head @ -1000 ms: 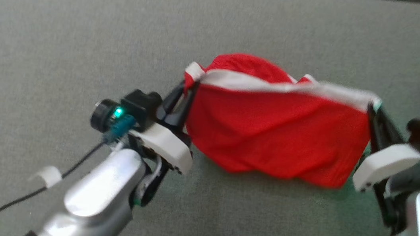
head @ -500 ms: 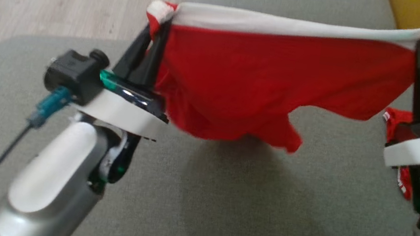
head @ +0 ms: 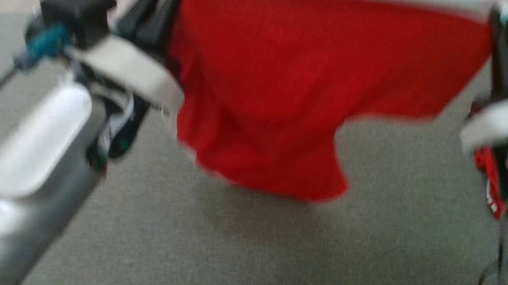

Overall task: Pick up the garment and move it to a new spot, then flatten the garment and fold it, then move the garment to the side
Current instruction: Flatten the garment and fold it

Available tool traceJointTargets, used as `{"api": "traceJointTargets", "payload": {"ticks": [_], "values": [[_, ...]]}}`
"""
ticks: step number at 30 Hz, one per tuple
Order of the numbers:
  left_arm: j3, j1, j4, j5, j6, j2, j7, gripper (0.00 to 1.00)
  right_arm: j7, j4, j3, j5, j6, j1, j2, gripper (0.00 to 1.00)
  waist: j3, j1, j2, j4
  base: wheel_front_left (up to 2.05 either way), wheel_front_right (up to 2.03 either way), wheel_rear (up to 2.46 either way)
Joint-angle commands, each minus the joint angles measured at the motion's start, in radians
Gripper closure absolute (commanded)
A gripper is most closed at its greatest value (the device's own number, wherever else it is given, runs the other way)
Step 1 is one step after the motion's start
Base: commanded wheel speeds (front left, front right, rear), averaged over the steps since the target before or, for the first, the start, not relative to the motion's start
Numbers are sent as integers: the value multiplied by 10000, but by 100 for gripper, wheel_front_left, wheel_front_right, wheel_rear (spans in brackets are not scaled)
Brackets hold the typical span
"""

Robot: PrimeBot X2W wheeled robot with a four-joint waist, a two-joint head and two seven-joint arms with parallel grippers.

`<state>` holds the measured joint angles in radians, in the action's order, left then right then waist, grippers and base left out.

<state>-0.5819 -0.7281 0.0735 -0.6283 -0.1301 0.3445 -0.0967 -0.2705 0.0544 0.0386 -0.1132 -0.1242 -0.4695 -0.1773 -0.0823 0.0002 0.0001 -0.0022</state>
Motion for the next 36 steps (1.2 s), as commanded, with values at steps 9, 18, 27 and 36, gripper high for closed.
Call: {"api": "traceJointTargets", "payload": {"ticks": [9, 18, 27, 36], "values": [[784, -3564, 1546, 588, 431, -285, 1073, 100, 1669, -2187, 175, 842, -65, -4470, 230, 100, -1645, -2, -1, -408, 0, 0, 0], [830, -3326, 1778, 442, 510, -746, 2169, 100, 2487, -2314, 378, 1041, -65, -4528, 737, 100, -2408, -2, -1, -365, 0, 0, 0], [558, -85, 1748, 34, 274, -1095, 3256, 100, 2806, -2270, 949, 434, -65, -1320, 787, 100, -2451, -2, -1, -219, 0, 0, 0], [522, 2901, 798, 204, 122, -1231, 3568, 100, 2964, -980, 532, 290, -65, 1521, 892, 100, -1410, -2, -1, -86, 0, 0, 0]]}}
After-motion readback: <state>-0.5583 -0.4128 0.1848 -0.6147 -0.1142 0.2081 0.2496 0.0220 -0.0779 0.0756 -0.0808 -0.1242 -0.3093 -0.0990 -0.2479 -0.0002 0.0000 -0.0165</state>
